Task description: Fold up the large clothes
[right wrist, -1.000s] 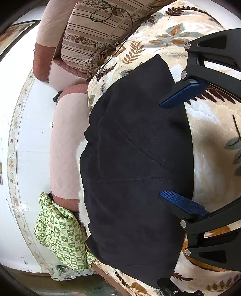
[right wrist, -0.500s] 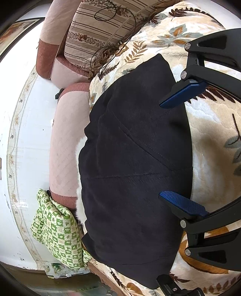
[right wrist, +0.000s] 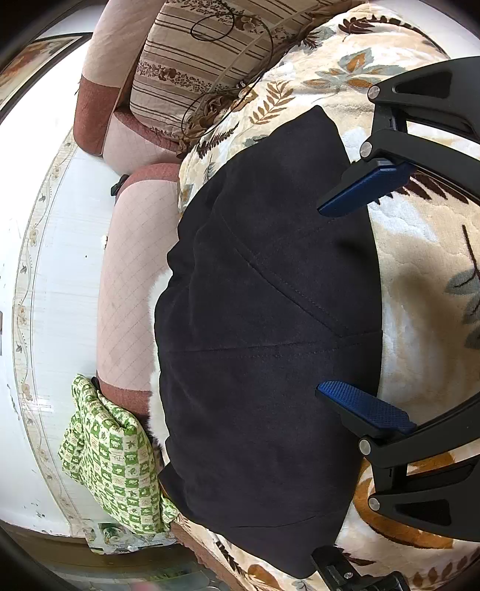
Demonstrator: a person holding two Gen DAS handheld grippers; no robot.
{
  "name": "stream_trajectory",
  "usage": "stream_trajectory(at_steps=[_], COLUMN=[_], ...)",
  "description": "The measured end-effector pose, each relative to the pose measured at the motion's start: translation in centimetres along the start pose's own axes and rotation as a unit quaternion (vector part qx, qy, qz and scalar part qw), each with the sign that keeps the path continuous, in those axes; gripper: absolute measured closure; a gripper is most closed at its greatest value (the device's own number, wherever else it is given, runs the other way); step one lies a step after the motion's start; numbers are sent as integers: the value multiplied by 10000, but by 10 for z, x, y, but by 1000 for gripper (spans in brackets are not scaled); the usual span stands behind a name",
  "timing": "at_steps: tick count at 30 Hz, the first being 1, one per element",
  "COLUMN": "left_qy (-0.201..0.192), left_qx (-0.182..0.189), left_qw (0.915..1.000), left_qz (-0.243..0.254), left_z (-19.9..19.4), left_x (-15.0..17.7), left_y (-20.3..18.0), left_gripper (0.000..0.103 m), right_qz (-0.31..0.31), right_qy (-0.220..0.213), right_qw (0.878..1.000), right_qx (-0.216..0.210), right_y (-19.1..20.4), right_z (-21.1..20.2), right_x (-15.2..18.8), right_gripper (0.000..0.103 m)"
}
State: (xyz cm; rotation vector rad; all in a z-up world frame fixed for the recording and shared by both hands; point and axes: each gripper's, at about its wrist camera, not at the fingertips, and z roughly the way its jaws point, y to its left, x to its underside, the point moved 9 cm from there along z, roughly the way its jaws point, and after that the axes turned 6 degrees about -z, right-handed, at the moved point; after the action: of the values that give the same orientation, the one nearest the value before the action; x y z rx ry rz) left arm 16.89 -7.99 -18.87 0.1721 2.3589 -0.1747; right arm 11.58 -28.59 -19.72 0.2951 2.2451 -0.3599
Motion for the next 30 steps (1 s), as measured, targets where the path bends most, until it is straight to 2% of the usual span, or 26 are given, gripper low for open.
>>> stream_trajectory(at_steps=[30], left_qy=[57], left_qx=[-40], left_qw=[9999], left_qz=[74], left_z=[0], left_x=[6], left_y=[-3], left_gripper=[0], right_qz=[-4], right_qy=[-82], right_qw=[10000], right_qx=[10], right_y=[-2], right_z=[-3], right_x=[-2], right_gripper=[10])
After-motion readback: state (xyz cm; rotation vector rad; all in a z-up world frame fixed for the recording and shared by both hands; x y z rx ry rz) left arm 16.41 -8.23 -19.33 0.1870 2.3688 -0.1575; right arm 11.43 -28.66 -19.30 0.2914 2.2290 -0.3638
